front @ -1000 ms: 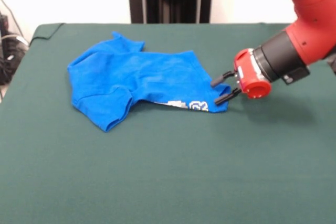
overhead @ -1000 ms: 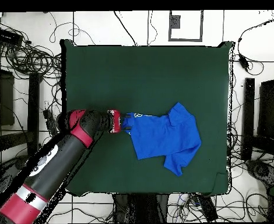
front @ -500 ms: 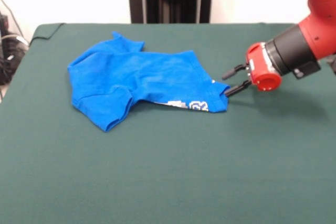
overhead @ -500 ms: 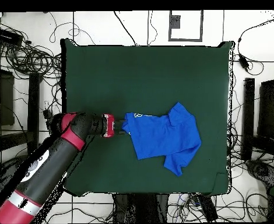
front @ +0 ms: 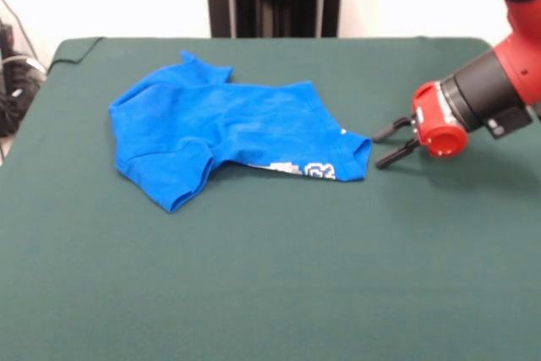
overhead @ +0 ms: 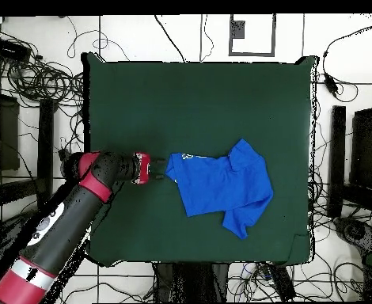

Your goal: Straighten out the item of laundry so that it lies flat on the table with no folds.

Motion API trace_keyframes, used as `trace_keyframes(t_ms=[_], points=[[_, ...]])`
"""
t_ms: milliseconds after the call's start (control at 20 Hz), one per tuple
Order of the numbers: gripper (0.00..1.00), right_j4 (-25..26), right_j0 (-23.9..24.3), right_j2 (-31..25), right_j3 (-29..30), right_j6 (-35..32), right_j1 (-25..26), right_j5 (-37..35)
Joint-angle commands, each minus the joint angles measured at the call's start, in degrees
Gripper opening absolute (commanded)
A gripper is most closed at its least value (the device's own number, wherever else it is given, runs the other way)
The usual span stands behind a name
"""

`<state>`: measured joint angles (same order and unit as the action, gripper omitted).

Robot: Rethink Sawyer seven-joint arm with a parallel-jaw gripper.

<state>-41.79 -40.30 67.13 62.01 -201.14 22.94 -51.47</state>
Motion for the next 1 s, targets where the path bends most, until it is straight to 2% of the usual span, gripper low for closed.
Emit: trace_keyframes(t_ms=[50, 500, 650, 1000], points=[[1.0, -5.99, -0.07, -3.69, -7.73, -23.17, 5.78, 1.81], [1.0, -5.83, 0.1, -3.59, -7.44, -22.31, 6.08, 3.09], [1.0, -5.46, 0.09, -3.32, -7.49, -21.88, 5.71, 1.56], [1.0, -3.59, -0.18, -5.88, -5.27, -16.15, 1.48, -3.97]])
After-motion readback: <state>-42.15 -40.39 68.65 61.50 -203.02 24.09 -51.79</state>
